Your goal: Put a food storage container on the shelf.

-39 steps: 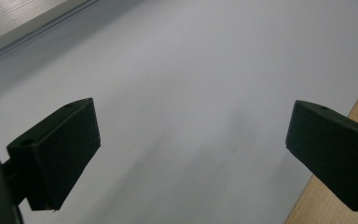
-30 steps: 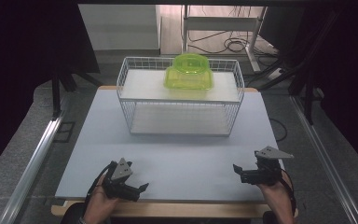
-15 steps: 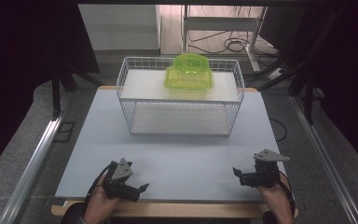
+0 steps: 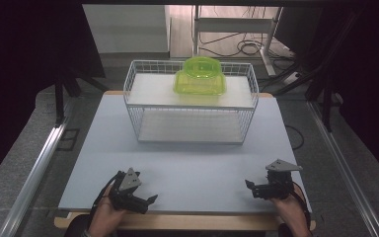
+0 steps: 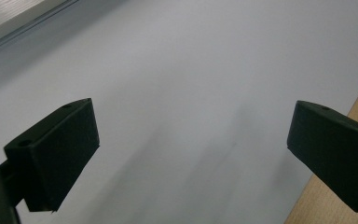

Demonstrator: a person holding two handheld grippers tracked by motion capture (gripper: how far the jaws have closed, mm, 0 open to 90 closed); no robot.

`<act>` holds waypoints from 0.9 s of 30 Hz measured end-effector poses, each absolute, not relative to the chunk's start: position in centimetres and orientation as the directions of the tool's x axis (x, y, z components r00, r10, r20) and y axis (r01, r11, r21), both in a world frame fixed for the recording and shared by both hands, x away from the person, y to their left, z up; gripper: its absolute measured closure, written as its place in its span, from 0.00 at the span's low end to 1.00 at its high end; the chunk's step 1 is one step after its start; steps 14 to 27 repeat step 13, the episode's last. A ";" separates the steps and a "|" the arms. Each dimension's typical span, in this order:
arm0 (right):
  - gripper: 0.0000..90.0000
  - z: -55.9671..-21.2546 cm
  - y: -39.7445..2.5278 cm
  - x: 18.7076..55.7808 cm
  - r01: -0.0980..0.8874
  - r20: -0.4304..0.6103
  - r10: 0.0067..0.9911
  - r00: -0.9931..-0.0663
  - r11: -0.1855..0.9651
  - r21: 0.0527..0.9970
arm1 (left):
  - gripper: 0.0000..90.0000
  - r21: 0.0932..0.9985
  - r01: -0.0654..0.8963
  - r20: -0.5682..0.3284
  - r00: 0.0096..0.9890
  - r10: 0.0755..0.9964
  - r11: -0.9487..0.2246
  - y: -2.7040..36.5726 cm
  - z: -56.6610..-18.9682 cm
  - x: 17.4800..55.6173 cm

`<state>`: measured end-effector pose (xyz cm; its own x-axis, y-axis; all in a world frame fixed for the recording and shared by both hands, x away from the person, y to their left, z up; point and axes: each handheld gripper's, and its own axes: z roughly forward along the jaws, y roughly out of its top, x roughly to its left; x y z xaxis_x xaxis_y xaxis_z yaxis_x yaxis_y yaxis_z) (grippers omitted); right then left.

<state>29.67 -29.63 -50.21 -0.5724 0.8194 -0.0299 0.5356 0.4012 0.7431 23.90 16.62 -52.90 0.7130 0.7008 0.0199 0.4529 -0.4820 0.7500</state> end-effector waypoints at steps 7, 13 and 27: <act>0.00 -50.7 -29.5 29.8 0.545 -0.032 0.814 -0.580 0.417 0.727 | 0.02 0.747 0.453 0.022 0.715 0.699 -0.487 16.6 -52.9 23.9; 0.00 -50.8 -29.4 29.8 0.549 -0.034 0.811 -0.584 0.425 0.719 | 0.02 0.747 0.454 0.022 0.713 0.700 -0.486 16.6 -53.0 24.0; 0.00 -50.8 -29.4 29.8 0.549 -0.034 0.811 -0.584 0.425 0.719 | 0.02 0.747 0.454 0.022 0.713 0.700 -0.486 16.6 -53.0 24.0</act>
